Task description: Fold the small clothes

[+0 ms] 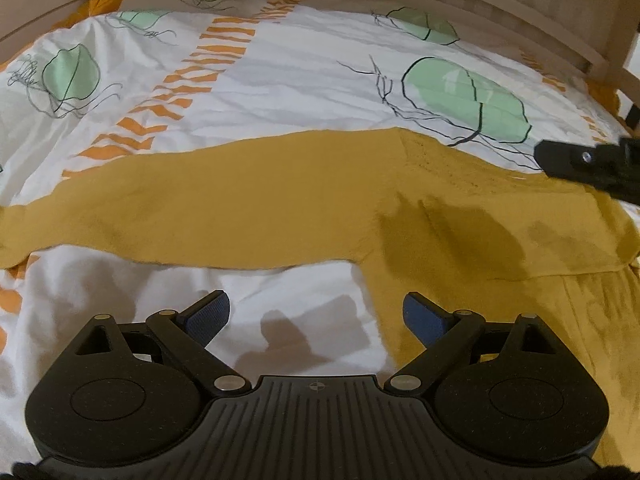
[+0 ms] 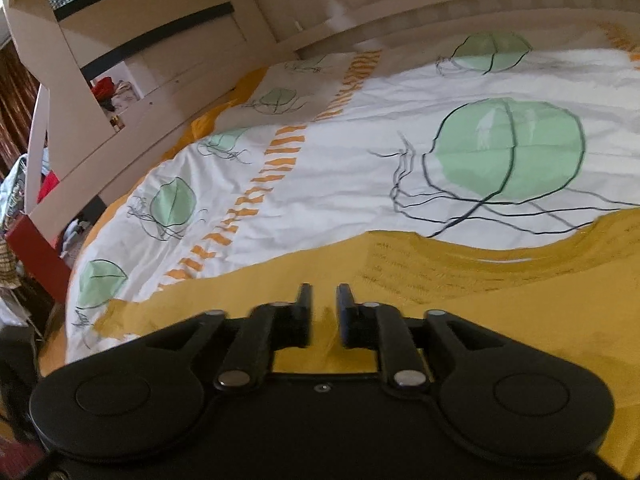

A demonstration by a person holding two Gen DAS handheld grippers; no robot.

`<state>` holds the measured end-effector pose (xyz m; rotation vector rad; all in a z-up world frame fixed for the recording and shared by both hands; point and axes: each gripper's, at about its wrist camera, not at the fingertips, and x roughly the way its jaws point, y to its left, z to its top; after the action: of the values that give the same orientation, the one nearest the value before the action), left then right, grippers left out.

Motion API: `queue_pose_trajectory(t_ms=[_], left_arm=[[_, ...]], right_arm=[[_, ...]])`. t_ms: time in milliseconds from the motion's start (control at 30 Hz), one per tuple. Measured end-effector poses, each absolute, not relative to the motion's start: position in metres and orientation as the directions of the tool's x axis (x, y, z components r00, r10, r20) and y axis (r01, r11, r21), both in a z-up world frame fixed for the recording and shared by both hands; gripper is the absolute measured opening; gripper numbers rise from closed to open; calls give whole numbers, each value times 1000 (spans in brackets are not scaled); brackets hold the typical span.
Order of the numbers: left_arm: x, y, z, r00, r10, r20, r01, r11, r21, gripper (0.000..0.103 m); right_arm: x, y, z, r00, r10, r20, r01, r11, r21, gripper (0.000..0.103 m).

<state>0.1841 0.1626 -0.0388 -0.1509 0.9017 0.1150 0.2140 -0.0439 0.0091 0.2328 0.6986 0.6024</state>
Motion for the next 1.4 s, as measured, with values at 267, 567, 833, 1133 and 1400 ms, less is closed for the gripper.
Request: queue_pose_trajectory(t_ms=[267,567,833,1133,1400], left_arm=[[208,139,-33,618,-24,-786,-98,989,-108,94],[248,109,-44,589,-112,-800,-36,986,-164,77],[272,96,-62,528,-176,-831,-48,970,-237,67],[279,96,-62,554,-113,-825,-91,977,-195,13],[276,106,-21,664,-27,-748,-94,989,-118,1]], right_arm=[[181,-86,-9,704,429,-566,-376,901,214,63],[149,-128,-48,728,300,-616,-275,952,138,65],[136,-135,-72,753,284,-594,-298,951,77,77],[134,-145,-75,753,350,-557,-326,934,147,84],[131,-144,-69,762,357,-540,-332,932,149,84]])
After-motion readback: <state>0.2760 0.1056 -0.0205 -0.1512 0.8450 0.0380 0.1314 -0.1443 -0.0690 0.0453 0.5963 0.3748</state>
